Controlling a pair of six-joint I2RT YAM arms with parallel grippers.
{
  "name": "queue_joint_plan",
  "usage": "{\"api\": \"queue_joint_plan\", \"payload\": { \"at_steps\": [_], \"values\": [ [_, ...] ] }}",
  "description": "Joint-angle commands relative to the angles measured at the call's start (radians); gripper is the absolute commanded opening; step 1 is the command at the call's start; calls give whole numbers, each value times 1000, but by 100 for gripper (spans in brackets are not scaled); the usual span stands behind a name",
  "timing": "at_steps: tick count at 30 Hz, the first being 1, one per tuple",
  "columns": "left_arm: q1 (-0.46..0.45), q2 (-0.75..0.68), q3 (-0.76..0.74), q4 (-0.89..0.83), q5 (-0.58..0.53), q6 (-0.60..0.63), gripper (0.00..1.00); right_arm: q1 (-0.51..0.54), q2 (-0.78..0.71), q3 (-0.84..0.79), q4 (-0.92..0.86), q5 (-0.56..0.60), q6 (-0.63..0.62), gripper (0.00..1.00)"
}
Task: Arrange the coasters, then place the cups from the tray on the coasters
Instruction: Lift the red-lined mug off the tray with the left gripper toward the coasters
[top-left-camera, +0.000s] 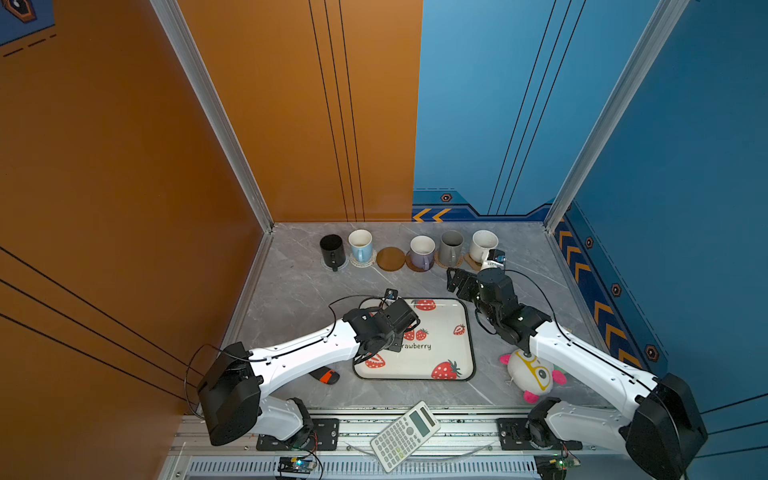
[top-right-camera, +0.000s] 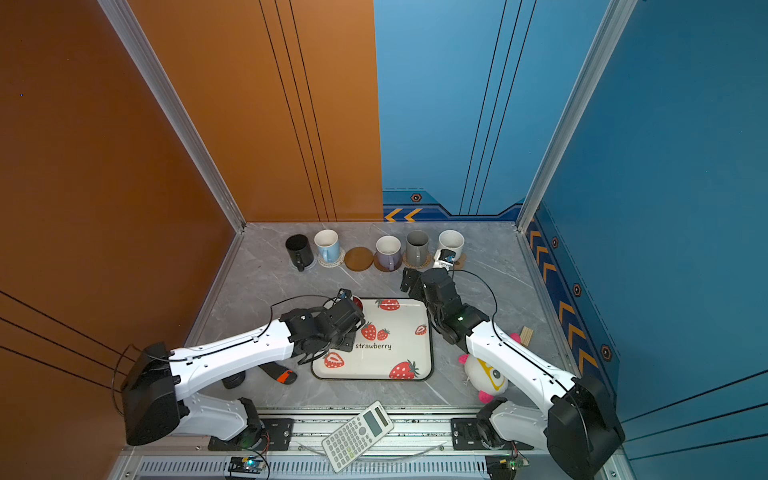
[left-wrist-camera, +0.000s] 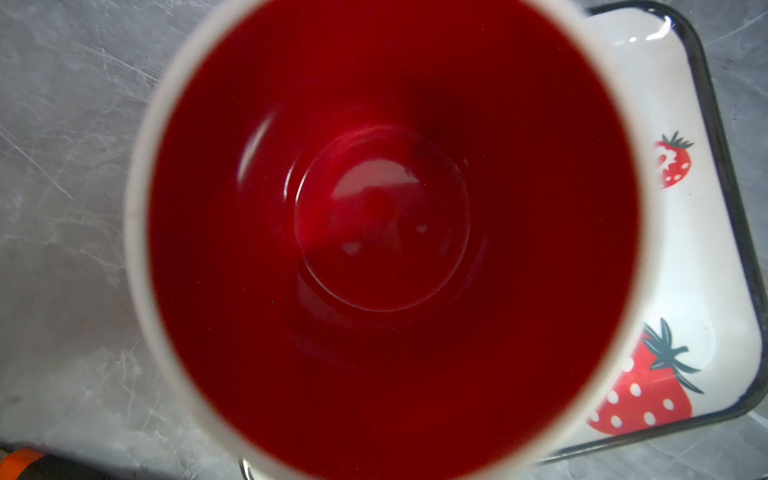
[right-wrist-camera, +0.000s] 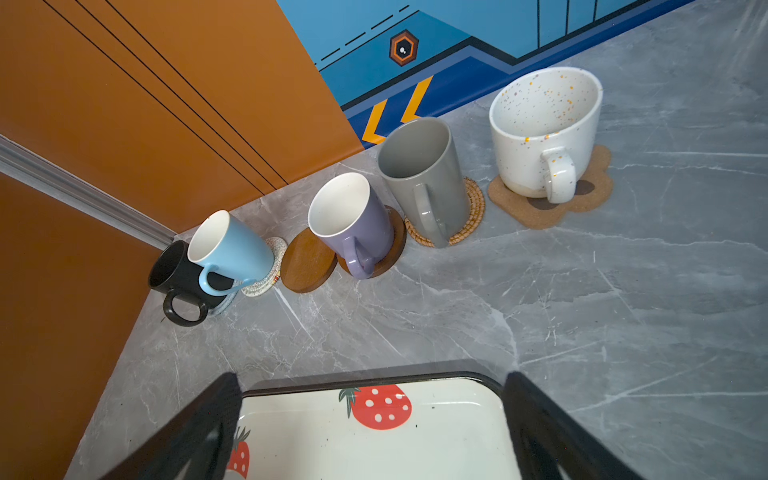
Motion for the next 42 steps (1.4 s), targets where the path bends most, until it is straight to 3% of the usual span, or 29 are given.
{"api": "queue_joint_plan", "payload": {
  "at_steps": [1,30,42],
  "values": [
    [26,5,80,29,-4,48,0,-4,-1,-1,-3,-22,2,96],
    [257,224,357,61,122,227,0,-37,31,6,-4,-64,-4,97],
    [310,393,528,61,141,275,0,-50,10,-1,-30,-60,-11,97]
  ]
}}
